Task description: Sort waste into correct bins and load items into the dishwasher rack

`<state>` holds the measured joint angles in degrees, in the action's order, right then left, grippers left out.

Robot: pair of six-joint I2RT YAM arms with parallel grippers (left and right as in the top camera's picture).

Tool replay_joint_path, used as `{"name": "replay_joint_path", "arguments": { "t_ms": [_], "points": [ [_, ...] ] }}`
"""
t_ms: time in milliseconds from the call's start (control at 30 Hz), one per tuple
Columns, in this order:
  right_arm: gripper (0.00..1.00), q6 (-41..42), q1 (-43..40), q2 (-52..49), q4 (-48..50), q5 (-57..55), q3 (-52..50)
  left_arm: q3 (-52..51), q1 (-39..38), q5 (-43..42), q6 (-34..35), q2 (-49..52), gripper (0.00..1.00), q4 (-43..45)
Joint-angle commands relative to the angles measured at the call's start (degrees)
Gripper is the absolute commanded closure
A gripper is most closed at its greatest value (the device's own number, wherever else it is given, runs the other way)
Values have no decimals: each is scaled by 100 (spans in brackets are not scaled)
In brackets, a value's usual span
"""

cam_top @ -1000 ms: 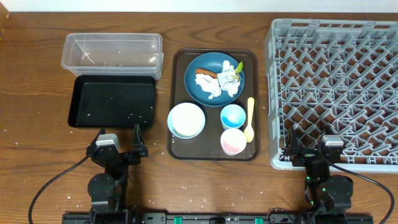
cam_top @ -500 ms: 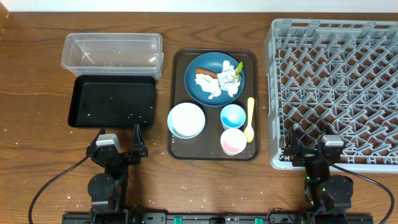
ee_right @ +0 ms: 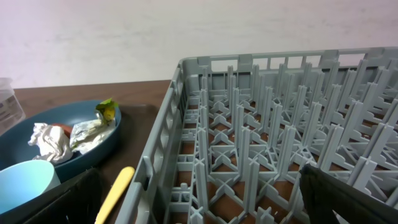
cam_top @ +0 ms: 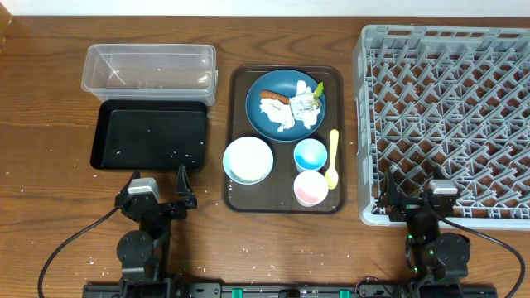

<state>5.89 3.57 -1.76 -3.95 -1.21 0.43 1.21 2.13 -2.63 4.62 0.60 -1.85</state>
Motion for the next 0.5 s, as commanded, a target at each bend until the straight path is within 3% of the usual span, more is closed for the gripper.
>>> {"name": "replay_joint_path", "arguments": {
  "t_ms": [0, 267, 467],
  "points": [
    [1, 68, -20, 35, -7, -129, -11, -98, -22, 46, -13, -37, 2, -208],
    [1, 70, -20, 35, 236, -334, -11, -98, -22, 26, -4, -37, 2, -197],
    [1, 63, -17, 35, 1080, -332, -11, -96, -22, 2, 37, -37, 2, -144]
  ]
}}
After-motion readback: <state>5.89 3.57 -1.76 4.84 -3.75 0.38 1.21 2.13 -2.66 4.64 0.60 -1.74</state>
